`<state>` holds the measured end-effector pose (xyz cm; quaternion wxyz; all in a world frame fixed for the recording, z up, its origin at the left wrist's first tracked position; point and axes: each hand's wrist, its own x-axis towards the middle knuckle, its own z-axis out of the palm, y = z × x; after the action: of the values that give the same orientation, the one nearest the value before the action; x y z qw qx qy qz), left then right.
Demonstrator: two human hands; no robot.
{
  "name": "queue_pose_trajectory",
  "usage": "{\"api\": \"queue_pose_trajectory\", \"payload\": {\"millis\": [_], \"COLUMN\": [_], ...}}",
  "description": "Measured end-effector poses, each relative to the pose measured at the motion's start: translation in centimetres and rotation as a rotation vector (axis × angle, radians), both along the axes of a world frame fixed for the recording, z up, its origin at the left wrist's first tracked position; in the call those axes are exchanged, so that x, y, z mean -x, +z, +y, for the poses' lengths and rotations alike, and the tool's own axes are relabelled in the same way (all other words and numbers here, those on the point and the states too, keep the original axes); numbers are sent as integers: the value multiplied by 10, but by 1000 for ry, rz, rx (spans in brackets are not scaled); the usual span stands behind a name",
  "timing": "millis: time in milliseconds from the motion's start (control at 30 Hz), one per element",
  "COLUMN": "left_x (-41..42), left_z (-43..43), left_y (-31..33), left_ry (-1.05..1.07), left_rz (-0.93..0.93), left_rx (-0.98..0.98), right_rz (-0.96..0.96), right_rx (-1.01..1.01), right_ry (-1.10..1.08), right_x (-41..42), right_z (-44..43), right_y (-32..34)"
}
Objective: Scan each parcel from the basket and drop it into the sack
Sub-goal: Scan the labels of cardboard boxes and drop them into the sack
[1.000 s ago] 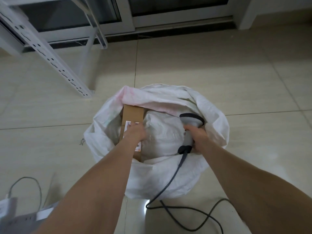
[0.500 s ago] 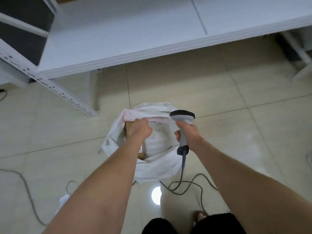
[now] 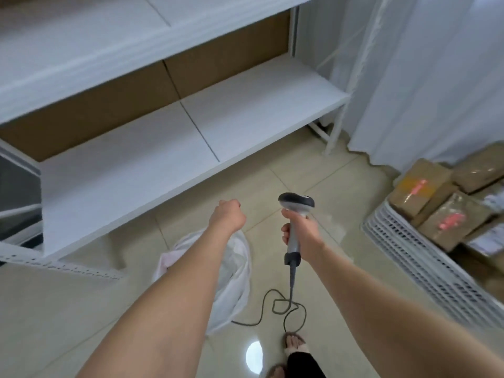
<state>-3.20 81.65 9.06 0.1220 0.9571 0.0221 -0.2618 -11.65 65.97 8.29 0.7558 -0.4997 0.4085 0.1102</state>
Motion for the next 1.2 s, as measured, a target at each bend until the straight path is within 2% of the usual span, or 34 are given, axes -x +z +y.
{"api": "queue_pose_trajectory", "payload": {"millis": [233, 500, 833, 1200], "left_x": [16, 64, 128, 155], "left_z": [-118, -279, -498, -680], "left_y": [90, 130, 129, 57], "left_ry": [-260, -504, -660, -772], "left_rz": [-98, -104, -59, 127], "left_rx": [1, 26, 62, 100], "right_rz": [-74, -87, -50, 164], "right_rx": [-18, 25, -2, 7], "right_ry": [-242, -486, -660, -923], "right_x": [53, 121, 190, 233], "right_z": [-93, -215, -411, -595], "right_y": [91, 129, 123, 55]}}
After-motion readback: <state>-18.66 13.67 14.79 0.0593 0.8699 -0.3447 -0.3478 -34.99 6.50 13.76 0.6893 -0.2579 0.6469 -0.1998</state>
